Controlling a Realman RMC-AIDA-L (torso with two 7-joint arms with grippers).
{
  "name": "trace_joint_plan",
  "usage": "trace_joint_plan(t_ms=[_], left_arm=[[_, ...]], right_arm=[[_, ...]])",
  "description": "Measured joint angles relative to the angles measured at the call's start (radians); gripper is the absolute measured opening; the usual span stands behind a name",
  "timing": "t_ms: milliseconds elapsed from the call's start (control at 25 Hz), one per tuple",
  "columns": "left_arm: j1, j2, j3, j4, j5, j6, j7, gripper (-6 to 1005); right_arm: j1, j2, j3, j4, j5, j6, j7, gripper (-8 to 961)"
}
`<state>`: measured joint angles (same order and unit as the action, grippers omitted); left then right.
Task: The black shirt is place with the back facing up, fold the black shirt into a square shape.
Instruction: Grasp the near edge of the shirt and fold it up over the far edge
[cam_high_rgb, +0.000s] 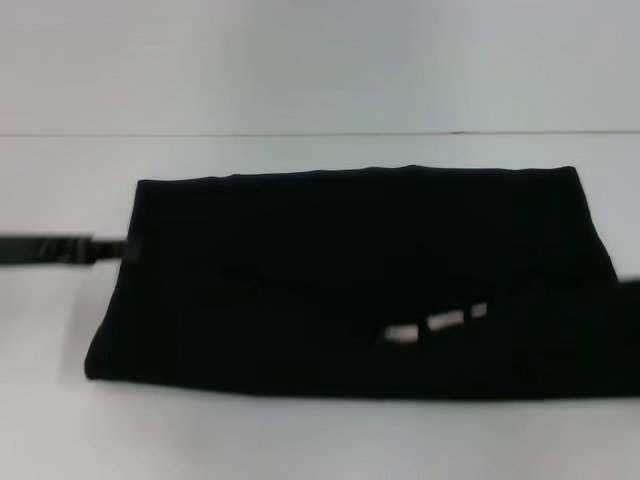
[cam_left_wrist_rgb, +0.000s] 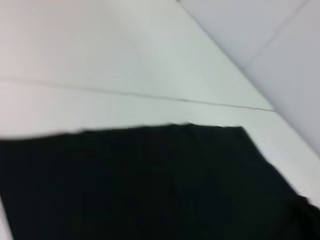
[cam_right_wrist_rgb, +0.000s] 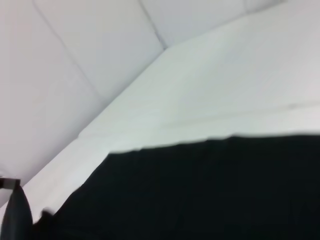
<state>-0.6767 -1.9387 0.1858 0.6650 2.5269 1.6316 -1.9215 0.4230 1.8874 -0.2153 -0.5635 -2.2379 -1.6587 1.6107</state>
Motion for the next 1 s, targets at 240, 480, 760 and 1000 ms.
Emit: trace_joint_plan(t_ms=[240, 480, 760, 1000], left_arm=[[-0.107, -0.002, 0.077, -0.074, -0.006, -0.274, -0.024, 24], [-0.164, -0.019, 0.094, -0.145, -0.009, -0.537, -0.022, 25], [-0.195, -0.064, 0.166, -0.168, -0.01, -0.772, -0.015, 26], [-0.21, -0.076, 0.195, -0.17, -0.022, -0.845, -0.013, 28]], right_arm=[[0.124, -0.001, -0.003, 0.016, -0.002, 0.218, 0.08, 34], [0.232, 0.013, -0.053, 0.089, -0.003, 0.496, 0.132, 38], [0.303, 0.036, -0.116, 0.149, -0.002, 0.71, 0.143, 43], [0.359, 0.058, -0.135, 0.157, 0.001, 0.82, 0.139, 48]])
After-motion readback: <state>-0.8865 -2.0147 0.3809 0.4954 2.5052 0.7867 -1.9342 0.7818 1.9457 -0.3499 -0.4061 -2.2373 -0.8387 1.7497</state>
